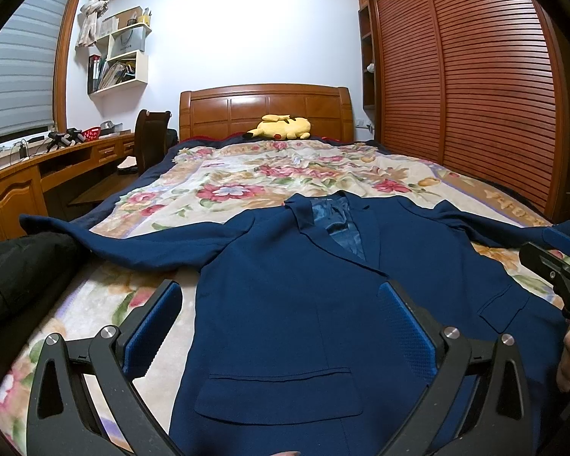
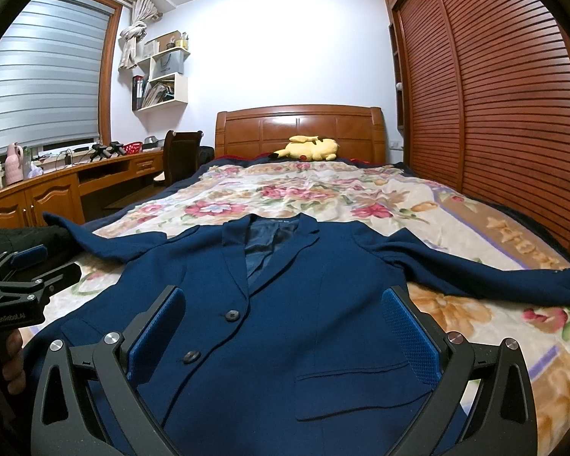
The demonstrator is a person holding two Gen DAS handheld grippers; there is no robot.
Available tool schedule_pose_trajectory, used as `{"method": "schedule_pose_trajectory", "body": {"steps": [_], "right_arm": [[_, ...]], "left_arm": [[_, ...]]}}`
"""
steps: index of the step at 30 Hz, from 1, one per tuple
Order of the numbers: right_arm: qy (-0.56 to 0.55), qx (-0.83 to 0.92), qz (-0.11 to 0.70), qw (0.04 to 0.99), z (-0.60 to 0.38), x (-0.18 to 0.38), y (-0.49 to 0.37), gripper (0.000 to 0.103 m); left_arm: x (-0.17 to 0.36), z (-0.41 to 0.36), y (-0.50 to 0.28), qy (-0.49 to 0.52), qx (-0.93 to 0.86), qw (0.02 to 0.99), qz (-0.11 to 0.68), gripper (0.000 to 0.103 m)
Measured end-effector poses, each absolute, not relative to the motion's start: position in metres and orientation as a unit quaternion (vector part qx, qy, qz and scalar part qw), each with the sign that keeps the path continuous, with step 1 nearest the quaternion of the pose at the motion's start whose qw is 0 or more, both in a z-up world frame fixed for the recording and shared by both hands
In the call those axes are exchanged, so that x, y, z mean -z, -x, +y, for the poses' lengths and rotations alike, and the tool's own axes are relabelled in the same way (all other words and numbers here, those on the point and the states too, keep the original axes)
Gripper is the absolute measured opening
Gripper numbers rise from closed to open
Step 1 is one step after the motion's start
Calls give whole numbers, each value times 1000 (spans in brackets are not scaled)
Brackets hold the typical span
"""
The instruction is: Fold large clothes
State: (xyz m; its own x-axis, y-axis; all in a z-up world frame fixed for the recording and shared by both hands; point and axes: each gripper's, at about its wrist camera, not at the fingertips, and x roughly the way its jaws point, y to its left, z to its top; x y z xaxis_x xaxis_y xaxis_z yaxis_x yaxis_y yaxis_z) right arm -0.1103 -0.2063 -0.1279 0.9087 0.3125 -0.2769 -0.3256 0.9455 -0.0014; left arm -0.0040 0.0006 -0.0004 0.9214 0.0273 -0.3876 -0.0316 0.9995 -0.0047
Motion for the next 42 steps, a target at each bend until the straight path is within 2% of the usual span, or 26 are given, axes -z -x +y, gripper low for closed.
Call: {"method": "schedule_pose_trajectory", "body": {"steps": [29, 42], "right_arm": [[75, -226, 179, 955, -168, 115, 78, 103], [102, -252, 181, 945, -128, 104, 42, 103]], "left_arm": [[7, 84, 0, -7, -74, 963, 260, 103], [-4, 148, -37, -8, -90, 954, 285, 103]]}}
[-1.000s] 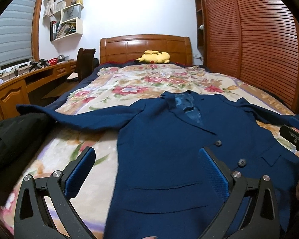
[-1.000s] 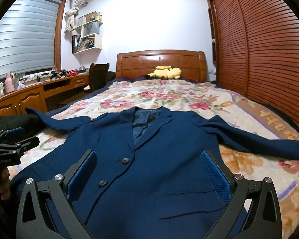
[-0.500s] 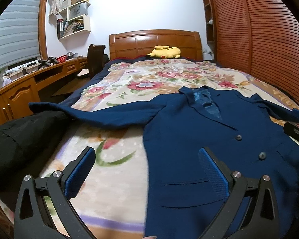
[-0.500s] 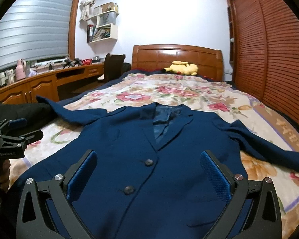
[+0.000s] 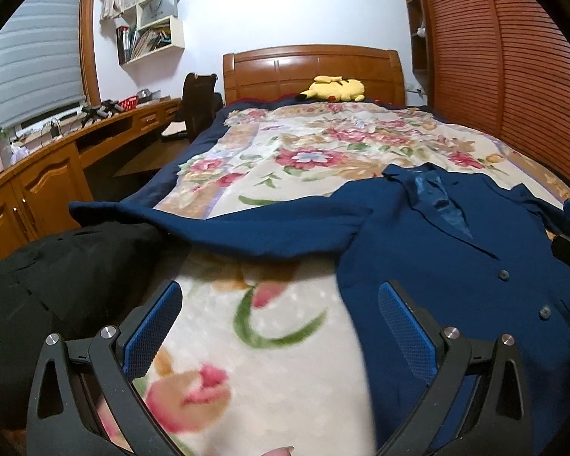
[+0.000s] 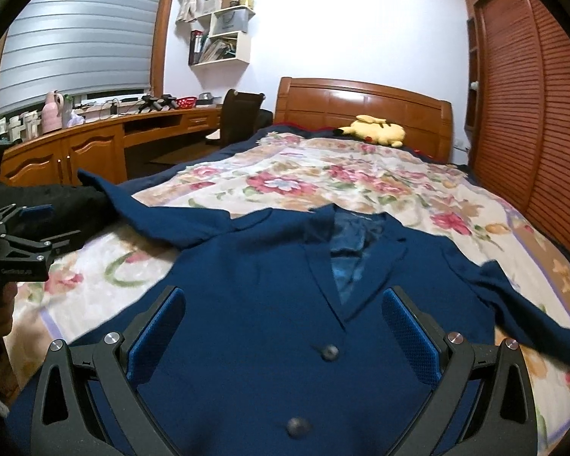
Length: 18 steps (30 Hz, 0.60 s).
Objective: Fold large clothes
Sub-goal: 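Move the left gripper toward the jacket sleeve nearest it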
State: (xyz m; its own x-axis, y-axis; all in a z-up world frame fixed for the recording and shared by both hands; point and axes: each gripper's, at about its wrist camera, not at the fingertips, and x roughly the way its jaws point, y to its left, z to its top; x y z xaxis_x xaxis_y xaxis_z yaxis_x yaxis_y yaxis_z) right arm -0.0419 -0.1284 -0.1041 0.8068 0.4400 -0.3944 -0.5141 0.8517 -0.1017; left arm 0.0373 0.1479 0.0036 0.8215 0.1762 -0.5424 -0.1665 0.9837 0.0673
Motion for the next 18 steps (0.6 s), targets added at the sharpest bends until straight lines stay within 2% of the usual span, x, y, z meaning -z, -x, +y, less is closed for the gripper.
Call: {"method": "schedule_pose_trajectory", "body": {"steps": [14, 18], "right_arm": [[127, -266, 212, 932, -97, 122, 2, 103], [141, -269, 227, 925, -95, 131, -5, 103]], "left_arm": [[-1, 207, -100, 13, -90, 943, 320, 102], [8, 228, -124, 49, -90, 934, 341, 88]]}}
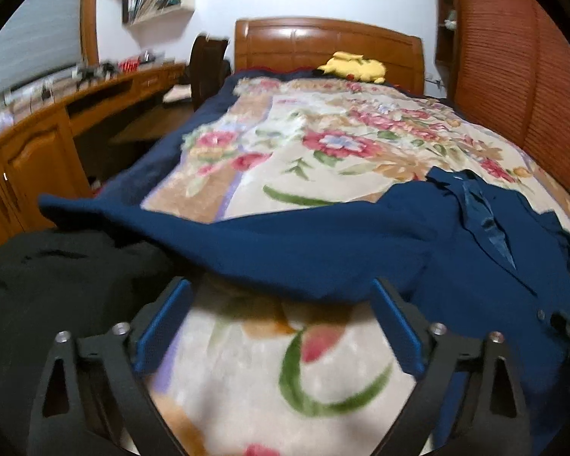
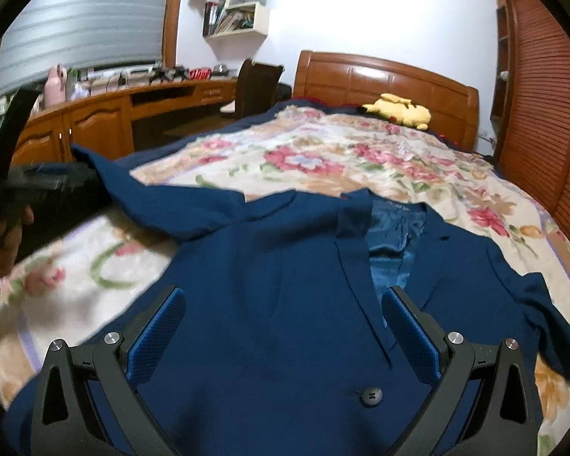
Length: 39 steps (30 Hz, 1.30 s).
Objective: Fold large clothes
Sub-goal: 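Move the left gripper toward the jacket sleeve nearest it, then grasp the sleeve cuff with the left gripper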
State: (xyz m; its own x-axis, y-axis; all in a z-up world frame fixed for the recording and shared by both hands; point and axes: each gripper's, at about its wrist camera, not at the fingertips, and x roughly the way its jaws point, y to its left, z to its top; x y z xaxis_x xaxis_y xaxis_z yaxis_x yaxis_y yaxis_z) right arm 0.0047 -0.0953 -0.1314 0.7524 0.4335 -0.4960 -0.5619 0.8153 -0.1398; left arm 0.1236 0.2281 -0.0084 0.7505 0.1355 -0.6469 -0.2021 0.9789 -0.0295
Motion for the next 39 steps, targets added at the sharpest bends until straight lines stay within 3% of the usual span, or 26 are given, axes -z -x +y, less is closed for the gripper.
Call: {"method": "schedule_pose_trajectory", "body": {"steps": [3, 14, 18, 20, 21, 22, 33, 39], "right_arm": [[144, -267, 237, 923, -94, 132, -11, 103], [138, -265, 257, 919, -86, 128, -15, 103], [133, -266, 253, 921, -93, 123, -11, 103], [135, -266, 249, 921, -98, 122, -9, 103], [138, -266, 247, 922, -101, 122, -9, 103], [143, -263, 245, 922, -104, 122, -7, 103], [131, -215, 242, 937, -154, 113, -16, 103], [125, -210, 244, 939, -163, 113, -13, 103]], "left_arm": [[19, 243, -141, 78, -95, 924, 362, 79], [51, 277, -185, 127, -149, 894, 404, 76], [50, 281, -201, 115, -158, 892, 407, 56], [51, 282, -208, 101, -165, 891, 411, 31], [52, 281, -213, 88, -169, 888, 419, 8], [52, 278, -215, 82, -167, 887, 422, 5], [-37, 148, -178, -16, -59, 940, 336, 3], [-49, 84, -148, -58, -21, 938, 342, 3]]}}
